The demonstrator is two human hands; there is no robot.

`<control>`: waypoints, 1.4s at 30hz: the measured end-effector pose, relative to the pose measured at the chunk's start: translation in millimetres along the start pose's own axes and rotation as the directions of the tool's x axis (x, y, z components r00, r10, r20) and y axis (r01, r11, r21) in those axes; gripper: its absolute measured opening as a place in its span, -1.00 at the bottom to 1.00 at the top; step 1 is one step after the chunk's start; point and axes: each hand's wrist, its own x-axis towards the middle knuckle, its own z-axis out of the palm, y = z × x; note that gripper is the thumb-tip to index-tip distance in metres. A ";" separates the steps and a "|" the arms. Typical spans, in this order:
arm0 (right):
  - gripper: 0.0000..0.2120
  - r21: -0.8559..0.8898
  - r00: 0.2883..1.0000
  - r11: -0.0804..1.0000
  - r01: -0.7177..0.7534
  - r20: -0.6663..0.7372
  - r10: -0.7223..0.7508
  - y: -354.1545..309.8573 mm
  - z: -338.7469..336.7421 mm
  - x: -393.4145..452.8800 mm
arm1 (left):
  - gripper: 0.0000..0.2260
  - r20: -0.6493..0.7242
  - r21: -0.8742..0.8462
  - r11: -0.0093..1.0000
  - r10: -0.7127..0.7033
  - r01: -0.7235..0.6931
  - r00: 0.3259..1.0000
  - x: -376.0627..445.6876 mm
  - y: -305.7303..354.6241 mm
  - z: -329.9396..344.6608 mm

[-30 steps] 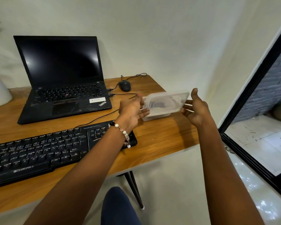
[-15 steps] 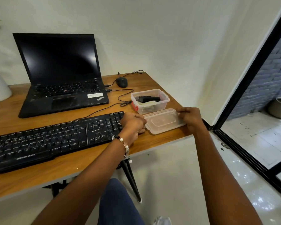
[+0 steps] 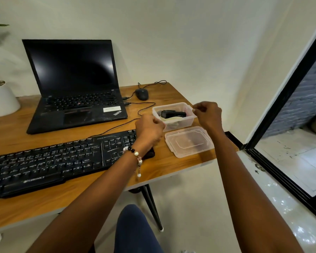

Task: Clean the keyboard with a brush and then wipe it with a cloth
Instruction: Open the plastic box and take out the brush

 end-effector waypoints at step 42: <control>-0.56 0.566 0.953 0.818 -0.107 0.293 -0.078 -42.1 33.1 45.6 | -0.67 0.200 0.475 0.770 0.377 -0.426 0.904 53.3 -19.8 -6.4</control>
